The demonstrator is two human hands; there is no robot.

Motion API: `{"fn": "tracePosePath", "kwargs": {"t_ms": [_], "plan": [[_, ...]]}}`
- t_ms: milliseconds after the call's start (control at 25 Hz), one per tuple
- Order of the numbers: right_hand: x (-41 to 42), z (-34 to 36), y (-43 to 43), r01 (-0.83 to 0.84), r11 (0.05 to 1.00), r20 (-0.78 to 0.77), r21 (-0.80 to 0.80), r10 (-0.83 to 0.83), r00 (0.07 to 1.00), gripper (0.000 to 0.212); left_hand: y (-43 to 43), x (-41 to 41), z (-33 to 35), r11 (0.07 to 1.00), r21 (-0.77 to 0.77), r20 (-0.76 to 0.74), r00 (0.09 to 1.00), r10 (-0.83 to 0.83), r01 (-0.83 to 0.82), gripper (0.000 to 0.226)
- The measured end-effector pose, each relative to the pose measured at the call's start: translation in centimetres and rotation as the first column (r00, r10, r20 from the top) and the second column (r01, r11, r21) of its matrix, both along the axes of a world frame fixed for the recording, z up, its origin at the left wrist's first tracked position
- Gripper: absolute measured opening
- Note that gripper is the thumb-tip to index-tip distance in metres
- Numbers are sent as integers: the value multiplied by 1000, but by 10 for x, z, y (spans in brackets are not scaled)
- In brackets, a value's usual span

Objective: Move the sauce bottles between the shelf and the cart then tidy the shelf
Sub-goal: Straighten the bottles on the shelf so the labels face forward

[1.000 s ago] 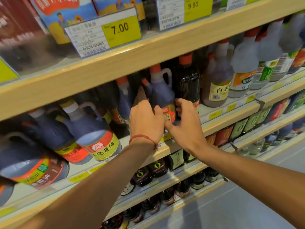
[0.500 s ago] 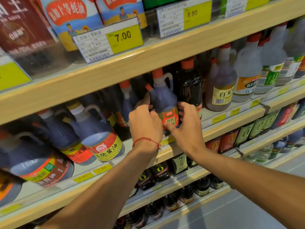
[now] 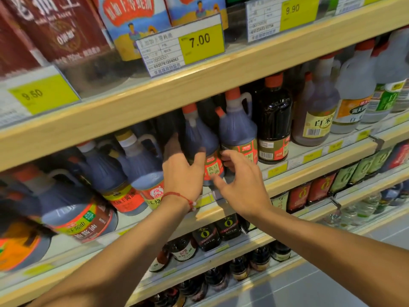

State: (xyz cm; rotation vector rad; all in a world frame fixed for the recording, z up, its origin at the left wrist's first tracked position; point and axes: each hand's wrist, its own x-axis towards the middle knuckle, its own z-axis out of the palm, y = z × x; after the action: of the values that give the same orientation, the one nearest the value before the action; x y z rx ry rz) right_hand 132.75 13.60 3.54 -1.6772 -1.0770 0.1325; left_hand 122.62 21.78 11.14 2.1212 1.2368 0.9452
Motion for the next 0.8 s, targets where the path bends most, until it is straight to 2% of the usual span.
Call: {"fn": "tracePosePath", "kwargs": {"t_ms": [120,320,560,800], "plan": [[-10,-4,8,78,996,16,37,-79,997,52,12,3,-3,990,-68,-13,992,-125,124,69],[-25,-11,13,169,984,18,52,-171,985,64,18,4,-18,991,-13,109,985,-133,135,72],[-27,-10,12,229,970,22,80,-231,973,63,16,-2,-18,984,40,34,984,-177,176,74],[-26,-13,11,215,975,-9,62,-215,977,65,14,-5,-19,982,37,-40,982,-185,187,74]]}}
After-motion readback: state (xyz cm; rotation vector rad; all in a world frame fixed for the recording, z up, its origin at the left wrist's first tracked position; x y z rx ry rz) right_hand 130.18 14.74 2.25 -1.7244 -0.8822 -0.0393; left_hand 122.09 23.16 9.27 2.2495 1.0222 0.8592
